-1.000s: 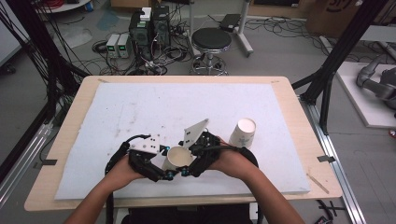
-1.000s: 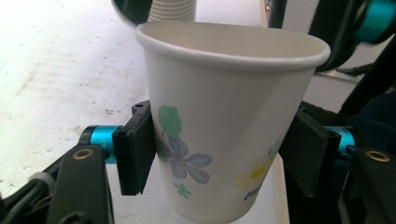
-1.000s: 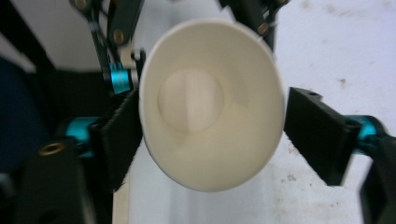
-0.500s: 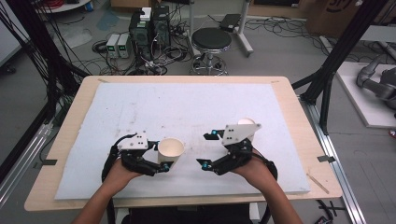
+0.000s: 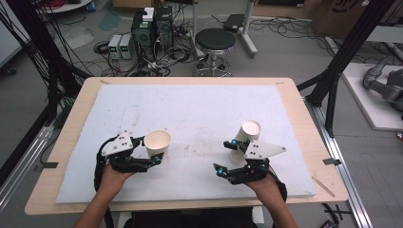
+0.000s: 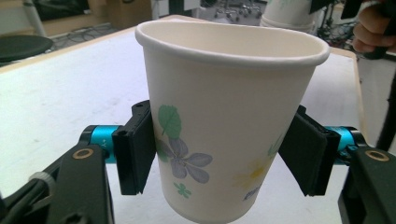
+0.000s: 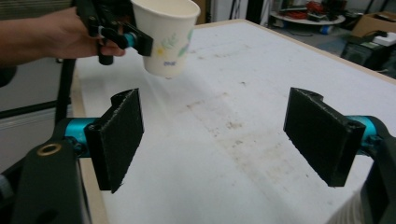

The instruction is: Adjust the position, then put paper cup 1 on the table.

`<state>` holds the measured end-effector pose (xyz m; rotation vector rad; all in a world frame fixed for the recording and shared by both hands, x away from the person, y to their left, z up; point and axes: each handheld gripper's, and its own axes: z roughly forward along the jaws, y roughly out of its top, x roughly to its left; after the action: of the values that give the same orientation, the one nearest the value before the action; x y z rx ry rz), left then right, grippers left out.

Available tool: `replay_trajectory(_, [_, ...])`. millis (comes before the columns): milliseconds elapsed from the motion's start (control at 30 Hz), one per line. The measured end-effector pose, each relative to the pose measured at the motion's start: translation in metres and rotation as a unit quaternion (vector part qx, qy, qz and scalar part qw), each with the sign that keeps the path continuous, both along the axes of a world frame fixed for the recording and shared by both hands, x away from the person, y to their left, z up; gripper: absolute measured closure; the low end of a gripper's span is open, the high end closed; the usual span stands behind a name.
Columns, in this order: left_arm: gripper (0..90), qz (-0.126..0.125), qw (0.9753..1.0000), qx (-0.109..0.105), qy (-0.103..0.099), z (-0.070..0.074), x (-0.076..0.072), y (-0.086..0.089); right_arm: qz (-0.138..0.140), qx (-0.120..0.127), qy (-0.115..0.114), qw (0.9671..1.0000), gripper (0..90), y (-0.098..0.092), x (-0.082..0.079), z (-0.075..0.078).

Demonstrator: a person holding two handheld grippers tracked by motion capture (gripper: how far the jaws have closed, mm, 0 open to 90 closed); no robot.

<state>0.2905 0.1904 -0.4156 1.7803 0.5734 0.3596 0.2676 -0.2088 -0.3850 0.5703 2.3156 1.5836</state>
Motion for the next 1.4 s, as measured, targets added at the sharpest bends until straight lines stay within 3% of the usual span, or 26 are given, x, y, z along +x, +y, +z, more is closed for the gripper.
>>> replay_trajectory(167, [32.7, 0.023, 0.9996, 0.001, -0.016, -0.001, -0.004, 0.01, -0.006, 0.003, 0.007, 1.0, 20.6, -0.001, -0.001, -0.009])
replay_trajectory(867, [32.6, 0.052, 0.998, -0.029, -0.024, -0.002, -0.007, 0.024, -0.005, 0.005, 0.008, 0.9999, 20.6, 0.003, 0.0, -0.014])
replay_trajectory(1067, [32.5, 0.062, 0.9973, -0.032, -0.025, -0.001, 0.001, 0.029, -0.004, 0.004, 0.011, 0.9999, 20.6, 0.003, -0.001, -0.016])
replay_trajectory(1200, [32.5, 0.072, 0.9963, -0.031, -0.037, 0.0, 0.011, 0.033, -0.003, -0.001, 0.012, 0.9999, 20.6, 0.004, -0.003, -0.018])
replay_trajectory(1333, [32.5, 0.093, 0.9939, -0.037, -0.046, 0.007, 0.027, 0.039, -0.001, -0.004, 0.011, 0.9999, 20.6, 0.004, -0.005, -0.018])
replay_trajectory(1367, [32.2, 0.105, 0.9927, -0.048, -0.037, 0.008, 0.037, 0.043, -0.002, -0.003, 0.012, 0.9999, 20.6, 0.004, -0.006, -0.018])
replay_trajectory(1400, [32.2, 0.105, 0.9927, -0.048, -0.037, 0.008, 0.037, 0.043, -0.002, -0.003, 0.012, 0.9999, 20.6, 0.004, -0.006, -0.018])
